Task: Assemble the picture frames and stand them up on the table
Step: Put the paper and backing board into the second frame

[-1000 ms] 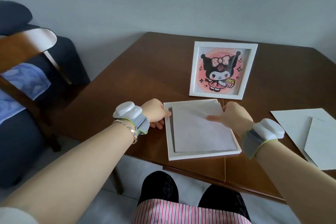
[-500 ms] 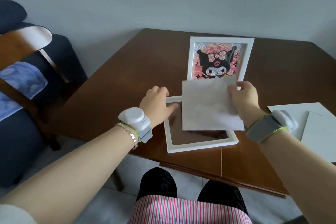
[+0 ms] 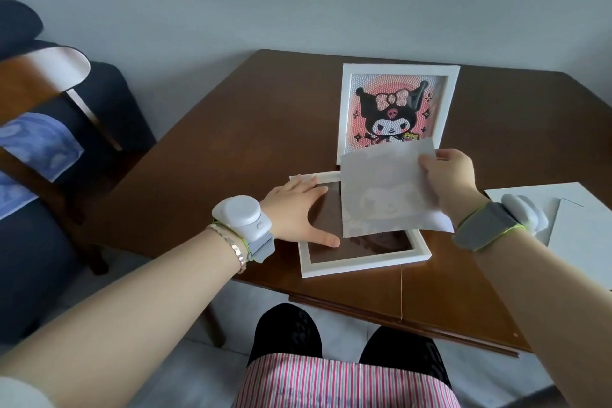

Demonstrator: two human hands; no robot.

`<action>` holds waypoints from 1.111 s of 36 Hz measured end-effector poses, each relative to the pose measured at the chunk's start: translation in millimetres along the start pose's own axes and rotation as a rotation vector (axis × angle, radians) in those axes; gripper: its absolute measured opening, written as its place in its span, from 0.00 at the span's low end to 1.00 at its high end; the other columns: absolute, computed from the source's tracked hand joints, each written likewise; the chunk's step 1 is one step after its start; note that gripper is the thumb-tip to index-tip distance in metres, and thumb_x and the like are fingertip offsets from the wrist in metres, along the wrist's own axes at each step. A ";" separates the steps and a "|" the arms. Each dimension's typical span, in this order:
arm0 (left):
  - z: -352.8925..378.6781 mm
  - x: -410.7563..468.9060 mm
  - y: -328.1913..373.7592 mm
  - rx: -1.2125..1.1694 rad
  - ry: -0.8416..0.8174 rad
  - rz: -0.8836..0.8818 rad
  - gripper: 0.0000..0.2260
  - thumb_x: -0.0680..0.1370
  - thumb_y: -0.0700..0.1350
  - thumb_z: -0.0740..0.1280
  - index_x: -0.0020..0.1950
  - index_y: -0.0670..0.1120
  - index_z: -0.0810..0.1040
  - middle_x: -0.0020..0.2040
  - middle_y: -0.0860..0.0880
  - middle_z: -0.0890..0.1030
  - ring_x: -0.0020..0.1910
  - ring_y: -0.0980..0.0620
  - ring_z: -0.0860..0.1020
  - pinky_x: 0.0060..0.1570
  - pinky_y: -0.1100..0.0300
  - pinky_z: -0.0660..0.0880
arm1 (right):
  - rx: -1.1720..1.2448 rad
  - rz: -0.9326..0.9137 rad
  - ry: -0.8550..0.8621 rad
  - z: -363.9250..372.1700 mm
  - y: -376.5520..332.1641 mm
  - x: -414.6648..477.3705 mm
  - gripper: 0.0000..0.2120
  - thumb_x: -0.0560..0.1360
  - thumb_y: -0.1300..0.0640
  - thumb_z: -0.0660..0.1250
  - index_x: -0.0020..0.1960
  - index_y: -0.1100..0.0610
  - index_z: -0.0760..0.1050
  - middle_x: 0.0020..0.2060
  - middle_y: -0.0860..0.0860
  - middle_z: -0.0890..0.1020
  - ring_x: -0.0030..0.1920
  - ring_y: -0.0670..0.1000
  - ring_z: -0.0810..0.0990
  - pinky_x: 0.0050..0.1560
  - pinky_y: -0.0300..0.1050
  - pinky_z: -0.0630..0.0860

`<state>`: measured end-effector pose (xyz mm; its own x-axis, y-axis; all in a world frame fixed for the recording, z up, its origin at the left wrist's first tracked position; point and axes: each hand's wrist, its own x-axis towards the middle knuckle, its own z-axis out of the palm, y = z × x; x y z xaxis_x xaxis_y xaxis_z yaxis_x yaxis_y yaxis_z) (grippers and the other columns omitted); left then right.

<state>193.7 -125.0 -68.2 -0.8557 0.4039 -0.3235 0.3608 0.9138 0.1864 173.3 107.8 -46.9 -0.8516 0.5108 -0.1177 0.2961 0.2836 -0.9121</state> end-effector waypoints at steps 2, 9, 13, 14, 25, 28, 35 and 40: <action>0.7 -0.9 -0.3 -0.030 0.008 -0.011 0.47 0.67 0.69 0.65 0.77 0.50 0.48 0.79 0.51 0.46 0.78 0.48 0.44 0.75 0.45 0.50 | -0.026 0.006 -0.048 3.3 0.1 -2.2 0.19 0.76 0.57 0.65 0.66 0.60 0.71 0.60 0.59 0.78 0.58 0.61 0.78 0.57 0.51 0.75; -12.1 -10.5 -5.2 -0.310 -0.015 -0.026 0.48 0.68 0.52 0.74 0.77 0.48 0.45 0.78 0.50 0.51 0.76 0.50 0.56 0.71 0.57 0.59 | -0.207 -0.067 -0.150 21.3 2.0 -14.4 0.20 0.77 0.57 0.63 0.67 0.60 0.70 0.62 0.59 0.77 0.60 0.60 0.76 0.53 0.46 0.72; -13.8 -9.0 -14.9 -0.294 -0.054 -0.069 0.51 0.67 0.51 0.75 0.77 0.48 0.42 0.78 0.51 0.50 0.75 0.49 0.58 0.71 0.56 0.62 | -0.262 -0.087 -0.173 31.6 2.9 -19.5 0.19 0.77 0.58 0.61 0.67 0.60 0.69 0.60 0.59 0.77 0.50 0.56 0.74 0.46 0.42 0.67; -14.6 -8.9 -16.1 -0.289 -0.062 -0.072 0.51 0.67 0.51 0.75 0.77 0.48 0.42 0.78 0.51 0.50 0.75 0.49 0.57 0.71 0.56 0.62 | -0.273 -0.089 -0.178 33.7 3.1 -20.5 0.18 0.77 0.58 0.60 0.66 0.61 0.69 0.60 0.59 0.77 0.49 0.55 0.73 0.46 0.42 0.67; -19.3 -9.1 -18.8 -0.296 -0.076 -0.051 0.51 0.68 0.48 0.75 0.77 0.47 0.41 0.77 0.50 0.49 0.75 0.49 0.57 0.68 0.60 0.61 | -0.340 -0.070 -0.176 47.2 4.6 -30.0 0.17 0.78 0.58 0.59 0.66 0.61 0.69 0.62 0.59 0.76 0.60 0.60 0.75 0.51 0.44 0.68; -20.0 -9.9 -20.1 -0.317 -0.072 -0.031 0.47 0.68 0.45 0.76 0.77 0.47 0.47 0.76 0.49 0.54 0.74 0.50 0.58 0.65 0.63 0.60 | -0.351 -0.060 -0.169 49.4 3.8 -32.4 0.17 0.78 0.58 0.59 0.65 0.61 0.69 0.61 0.59 0.77 0.60 0.60 0.76 0.55 0.48 0.72; -21.2 -9.8 -20.1 -0.298 -0.085 0.003 0.45 0.67 0.44 0.76 0.76 0.48 0.52 0.73 0.49 0.56 0.73 0.49 0.60 0.68 0.60 0.61 | -0.374 -0.059 -0.173 50.7 3.1 -37.2 0.17 0.78 0.58 0.59 0.65 0.61 0.68 0.61 0.59 0.76 0.59 0.60 0.76 0.58 0.52 0.73; -21.4 -9.2 -20.8 -0.273 -0.070 0.011 0.45 0.68 0.43 0.76 0.76 0.46 0.51 0.76 0.49 0.52 0.75 0.50 0.55 0.67 0.64 0.58 | -0.405 -0.086 -0.162 51.7 2.9 -39.4 0.16 0.78 0.58 0.58 0.64 0.62 0.68 0.60 0.60 0.77 0.59 0.61 0.76 0.55 0.50 0.72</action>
<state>186.1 -148.6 -49.2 -0.8213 0.4241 -0.3815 0.2486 0.8680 0.4298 185.4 46.6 -65.2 -0.9279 0.3465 -0.1376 0.3392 0.6312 -0.6976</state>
